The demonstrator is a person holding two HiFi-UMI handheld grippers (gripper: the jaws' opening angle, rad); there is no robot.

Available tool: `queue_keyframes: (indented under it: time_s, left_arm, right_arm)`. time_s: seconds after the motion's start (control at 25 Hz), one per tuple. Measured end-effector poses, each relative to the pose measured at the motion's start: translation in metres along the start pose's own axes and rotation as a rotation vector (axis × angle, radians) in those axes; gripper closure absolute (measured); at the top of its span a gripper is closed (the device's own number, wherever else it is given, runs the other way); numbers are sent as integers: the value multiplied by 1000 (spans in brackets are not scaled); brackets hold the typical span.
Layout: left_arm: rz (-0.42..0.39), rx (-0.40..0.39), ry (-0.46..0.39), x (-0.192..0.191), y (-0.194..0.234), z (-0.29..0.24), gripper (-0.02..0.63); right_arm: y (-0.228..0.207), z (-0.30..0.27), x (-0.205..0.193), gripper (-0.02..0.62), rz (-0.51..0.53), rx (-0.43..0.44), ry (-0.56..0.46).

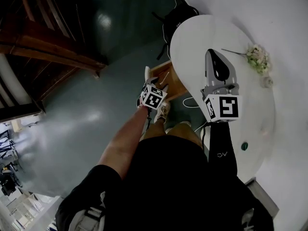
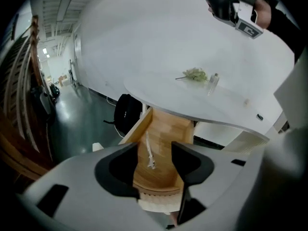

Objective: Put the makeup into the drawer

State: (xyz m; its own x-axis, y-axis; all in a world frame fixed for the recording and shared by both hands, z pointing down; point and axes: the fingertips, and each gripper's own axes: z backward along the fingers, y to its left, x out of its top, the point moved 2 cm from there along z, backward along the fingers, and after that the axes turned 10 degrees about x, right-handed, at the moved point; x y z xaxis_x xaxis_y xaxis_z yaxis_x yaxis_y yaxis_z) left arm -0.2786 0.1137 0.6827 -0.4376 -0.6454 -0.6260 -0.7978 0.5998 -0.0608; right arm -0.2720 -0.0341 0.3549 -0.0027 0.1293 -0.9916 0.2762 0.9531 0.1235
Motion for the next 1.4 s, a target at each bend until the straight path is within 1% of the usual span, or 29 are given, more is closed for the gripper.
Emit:
queue_keyframes:
  time_s: [0.08,0.44,0.56,0.68,0.88,1.04,1.16,1.24,1.4]
  left_arm:
    - [8,-12,12,-1,-2,-1,387]
    - [-7,-25,49,-12,-2,-7,387]
    - [-12,-21,17,-2,3,-1,387]
    - [-18,-4,-81,33,14,19,387]
    - [-31,41,-315,121,35,71,387]
    - [-68,69,-533,195,43,126,387]
    - [-97,108,-703,242,40,174,387]
    - [-105,107,-756,258,37,193,387]
    - [-128,71,-784,268,29,203,387]
  right_arm:
    - [0,-1,-1,591,0,2,3]
    - [-1,-2,-5,592,2,-4,6]
    - [1,-3,-4,592,3,-8,7]
    - [1,-5,-8,592,-2,-13,13]
    - [-1,-3,-6,592,-11,-66,13]
    - [-3,-5,7,592,12,-65,-13]
    - [-7,-4,15,592,32,-76,-34]
    - [-9,0,16,591,12,-102,-36]
    - [-9,7,18,591,16,-125,-39]
